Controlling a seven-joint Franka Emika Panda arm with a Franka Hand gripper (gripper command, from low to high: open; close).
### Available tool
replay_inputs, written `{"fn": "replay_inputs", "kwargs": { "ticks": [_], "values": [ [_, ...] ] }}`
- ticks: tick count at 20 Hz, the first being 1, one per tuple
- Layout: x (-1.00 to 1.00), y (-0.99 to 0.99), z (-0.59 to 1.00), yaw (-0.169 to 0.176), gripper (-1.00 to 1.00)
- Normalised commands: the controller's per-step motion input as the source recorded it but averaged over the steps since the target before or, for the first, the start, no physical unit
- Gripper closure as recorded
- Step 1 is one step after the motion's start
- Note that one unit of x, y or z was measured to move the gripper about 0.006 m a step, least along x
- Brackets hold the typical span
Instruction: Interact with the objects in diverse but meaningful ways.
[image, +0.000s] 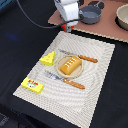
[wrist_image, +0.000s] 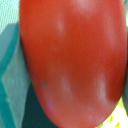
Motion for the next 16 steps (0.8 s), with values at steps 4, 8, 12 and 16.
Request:
{"fn": "replay_inputs", "kwargs": {
  "ticks": [4, 8, 12, 16],
  "values": [
    [1.0, 0.04, -0.06, -0.039, 1.0],
    [0.87, 0.18, -0.35, -0.032, 1.0],
    [0.58, 0.18, -0.44, -0.017, 1.0],
    [0.29, 0.16, -0.1, 0.0, 1.0]
  ]
}}
